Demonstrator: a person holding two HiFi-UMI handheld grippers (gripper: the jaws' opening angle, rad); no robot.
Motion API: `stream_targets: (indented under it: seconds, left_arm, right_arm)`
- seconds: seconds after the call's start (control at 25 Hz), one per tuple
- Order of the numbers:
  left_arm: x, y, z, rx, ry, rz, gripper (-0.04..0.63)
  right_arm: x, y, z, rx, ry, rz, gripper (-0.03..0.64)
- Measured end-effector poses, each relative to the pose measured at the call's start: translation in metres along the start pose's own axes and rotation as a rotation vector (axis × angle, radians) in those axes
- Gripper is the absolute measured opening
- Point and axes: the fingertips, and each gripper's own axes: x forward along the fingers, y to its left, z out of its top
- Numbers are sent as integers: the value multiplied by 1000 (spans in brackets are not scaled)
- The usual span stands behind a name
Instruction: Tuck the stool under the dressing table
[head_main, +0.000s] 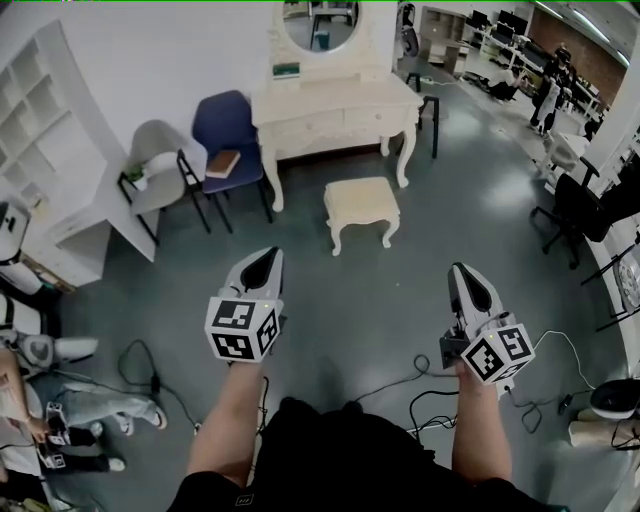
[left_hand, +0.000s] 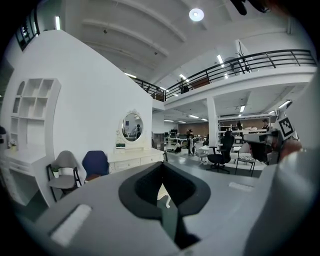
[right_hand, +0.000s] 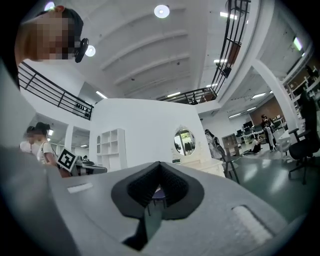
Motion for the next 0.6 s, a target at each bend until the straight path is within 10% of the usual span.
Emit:
stream_targets:
  seconds: [0.6]
  left_arm:
    - [84,-51,-14,-22,52,-86,20]
  right_arm:
    - [-11,-82,-26,91,66,-35,2]
